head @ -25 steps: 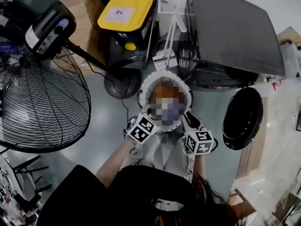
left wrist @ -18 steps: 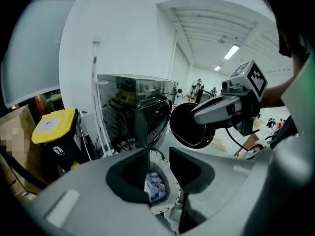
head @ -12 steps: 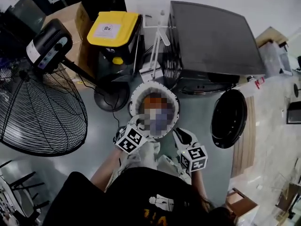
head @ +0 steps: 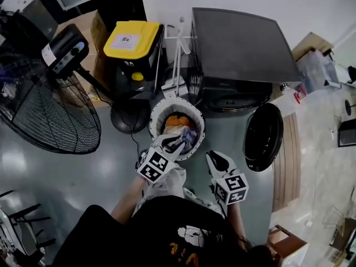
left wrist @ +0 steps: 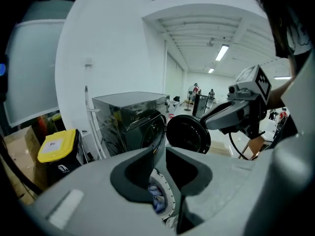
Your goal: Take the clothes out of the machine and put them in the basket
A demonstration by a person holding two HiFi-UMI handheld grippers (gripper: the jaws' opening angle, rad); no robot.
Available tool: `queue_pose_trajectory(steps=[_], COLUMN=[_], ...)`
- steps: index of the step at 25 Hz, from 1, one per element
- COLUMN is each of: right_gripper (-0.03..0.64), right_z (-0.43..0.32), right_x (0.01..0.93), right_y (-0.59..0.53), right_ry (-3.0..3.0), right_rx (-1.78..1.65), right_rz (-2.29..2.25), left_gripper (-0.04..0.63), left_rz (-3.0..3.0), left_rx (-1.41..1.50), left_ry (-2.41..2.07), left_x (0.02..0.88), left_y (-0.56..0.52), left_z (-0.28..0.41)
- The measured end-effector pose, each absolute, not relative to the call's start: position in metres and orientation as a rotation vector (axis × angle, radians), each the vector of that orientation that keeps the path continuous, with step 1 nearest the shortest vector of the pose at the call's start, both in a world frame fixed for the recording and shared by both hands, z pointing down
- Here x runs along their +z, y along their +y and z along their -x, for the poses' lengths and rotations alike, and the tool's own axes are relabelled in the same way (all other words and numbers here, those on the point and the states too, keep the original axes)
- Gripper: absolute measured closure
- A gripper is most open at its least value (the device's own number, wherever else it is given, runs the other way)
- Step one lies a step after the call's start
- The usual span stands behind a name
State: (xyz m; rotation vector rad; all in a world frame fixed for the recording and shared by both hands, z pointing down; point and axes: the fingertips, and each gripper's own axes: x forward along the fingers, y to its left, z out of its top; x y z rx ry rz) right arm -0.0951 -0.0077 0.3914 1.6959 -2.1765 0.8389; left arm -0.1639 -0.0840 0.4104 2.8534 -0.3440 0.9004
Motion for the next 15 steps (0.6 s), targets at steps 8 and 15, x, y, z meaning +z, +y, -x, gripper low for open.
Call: queue_pose_trajectory(steps=[8,15], right_gripper=[0.565,0.577], right_z=[0.077,0.079], right_x=[0.361,0.332], right_y=[0.037,0.074], right_ry=[-2.226,-2.288], right_rx=[0.744,0.647], right_rz=[-1.753,-1.799], left_gripper=[0.534,0.581], left_rz=[-2.868,-2.881], left_rx=[0.801,0.706], left_ry=[-0.457,-0.510], left_x=[0.366,0.338], left_y=[-0.022,0.025], left_z=[0.164,0.171])
